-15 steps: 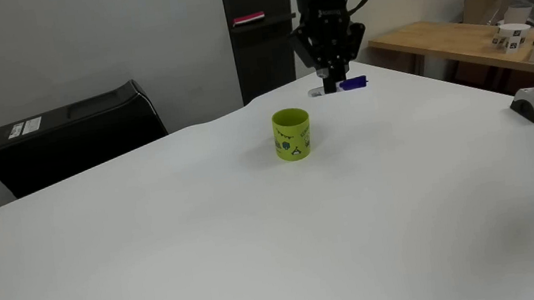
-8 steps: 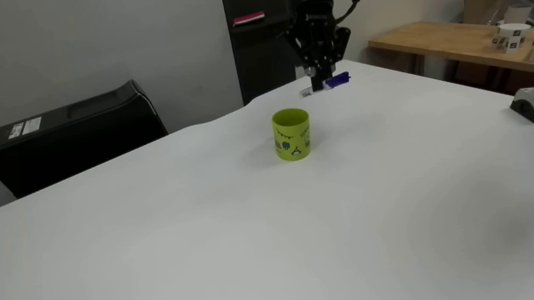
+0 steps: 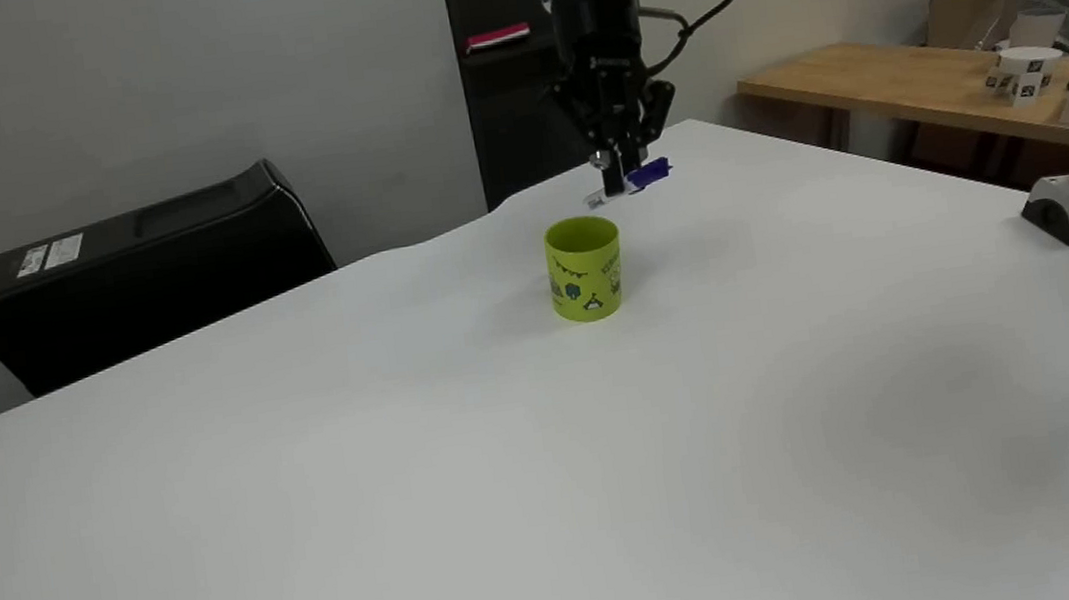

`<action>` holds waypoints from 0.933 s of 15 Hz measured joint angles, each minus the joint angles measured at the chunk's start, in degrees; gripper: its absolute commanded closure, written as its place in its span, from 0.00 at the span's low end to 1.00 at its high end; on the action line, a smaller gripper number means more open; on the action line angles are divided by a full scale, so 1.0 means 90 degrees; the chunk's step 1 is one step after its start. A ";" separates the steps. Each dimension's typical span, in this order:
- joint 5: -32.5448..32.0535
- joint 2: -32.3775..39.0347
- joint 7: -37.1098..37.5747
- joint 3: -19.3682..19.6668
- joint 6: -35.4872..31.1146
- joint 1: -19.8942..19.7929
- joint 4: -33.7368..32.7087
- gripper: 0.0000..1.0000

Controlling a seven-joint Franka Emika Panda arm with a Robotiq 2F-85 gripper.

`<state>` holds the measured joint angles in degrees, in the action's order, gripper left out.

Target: Put the marker in the cup

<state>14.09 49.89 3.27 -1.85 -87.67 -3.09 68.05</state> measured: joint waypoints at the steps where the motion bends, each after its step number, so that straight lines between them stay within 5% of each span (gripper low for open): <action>1: 0.0002 0.0125 0.0000 0.0001 0.0107 -0.0044 -0.0199 0.96; 14: 0.0150 0.1667 0.0027 -0.0123 0.1003 -0.0235 -0.2300 0.96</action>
<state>15.44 64.90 3.51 -2.96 -78.64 -5.20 47.35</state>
